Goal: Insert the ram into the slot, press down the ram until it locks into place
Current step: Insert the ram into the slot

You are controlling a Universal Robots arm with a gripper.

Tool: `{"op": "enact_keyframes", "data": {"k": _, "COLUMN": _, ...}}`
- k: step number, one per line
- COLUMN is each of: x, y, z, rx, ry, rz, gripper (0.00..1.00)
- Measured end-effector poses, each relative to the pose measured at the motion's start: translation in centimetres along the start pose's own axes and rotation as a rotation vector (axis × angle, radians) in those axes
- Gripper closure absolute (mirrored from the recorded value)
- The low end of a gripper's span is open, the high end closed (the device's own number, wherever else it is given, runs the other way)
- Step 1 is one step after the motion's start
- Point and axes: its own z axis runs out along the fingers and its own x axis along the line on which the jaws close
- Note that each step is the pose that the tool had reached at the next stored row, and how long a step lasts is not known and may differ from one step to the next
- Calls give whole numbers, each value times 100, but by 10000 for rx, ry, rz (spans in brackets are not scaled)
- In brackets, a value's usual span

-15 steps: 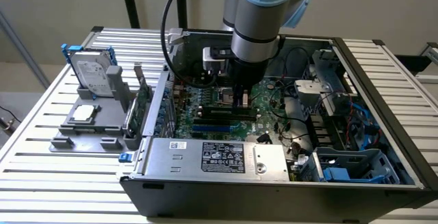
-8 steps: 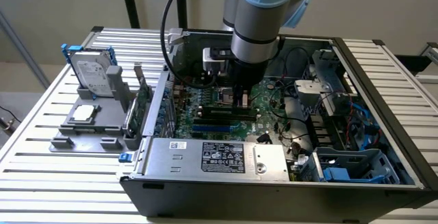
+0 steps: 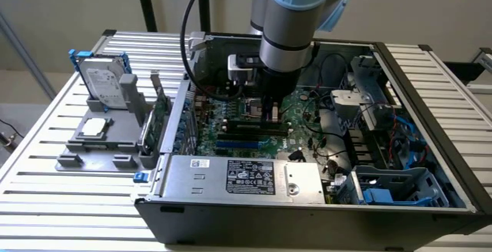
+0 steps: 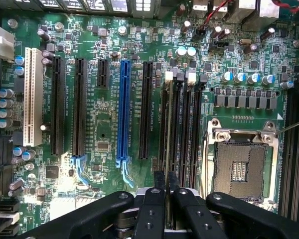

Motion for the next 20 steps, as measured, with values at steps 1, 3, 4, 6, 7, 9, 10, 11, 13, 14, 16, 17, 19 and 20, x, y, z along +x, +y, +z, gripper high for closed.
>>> {"op": "enact_keyframes", "data": {"k": 1, "x": 0, "y": 0, "z": 3, "rx": 0, "ry": -3, "rz": 0, "gripper": 87}}
{"op": "enact_keyframes", "data": {"k": 3, "x": 0, "y": 0, "z": 10, "rx": 0, "ry": -8, "rz": 0, "gripper": 87}}
{"op": "enact_keyframes", "data": {"k": 4, "x": 0, "y": -1, "z": 14, "rx": 0, "ry": -10, "rz": -1, "gripper": 87}}
{"op": "enact_keyframes", "data": {"k": 6, "x": 1, "y": -1, "z": 22, "rx": 0, "ry": -13, "rz": -1, "gripper": 87}}
{"op": "enact_keyframes", "data": {"k": 7, "x": 1, "y": -1, "z": 26, "rx": 0, "ry": -15, "rz": -1, "gripper": 87}}
{"op": "enact_keyframes", "data": {"k": 9, "x": 1, "y": -1, "z": 28, "rx": -3, "ry": -19, "rz": 0, "gripper": 85}}
{"op": "enact_keyframes", "data": {"k": 10, "x": 1, "y": -1, "z": 28, "rx": -1, "ry": -19, "rz": 0, "gripper": 85}}
{"op": "enact_keyframes", "data": {"k": 11, "x": 1, "y": -1, "z": 22, "rx": 0, "ry": -19, "rz": 0, "gripper": 79}}
{"op": "enact_keyframes", "data": {"k": 13, "x": -1, "y": 1, "z": -22, "rx": -4, "ry": -28, "rz": 0, "gripper": 79}}
{"op": "enact_keyframes", "data": {"k": 14, "x": -3, "y": 2, "z": -55, "rx": -7, "ry": -30, "rz": -1, "gripper": 79}}
{"op": "enact_keyframes", "data": {"k": 16, "x": -6, "y": 5, "z": -124, "rx": -14, "ry": -30, "rz": 1, "gripper": 79}}
{"op": "enact_keyframes", "data": {"k": 17, "x": -7, "y": 7, "z": -151, "rx": -19, "ry": -30, "rz": 0, "gripper": 79}}
{"op": "enact_keyframes", "data": {"k": 19, "x": -9, "y": 20, "z": -180, "rx": -30, "ry": -31, "rz": 0, "gripper": 79}}
{"op": "enact_keyframes", "data": {"k": 20, "x": -10, "y": 32, "z": -189, "rx": -35, "ry": -31, "rz": 0, "gripper": 79}}
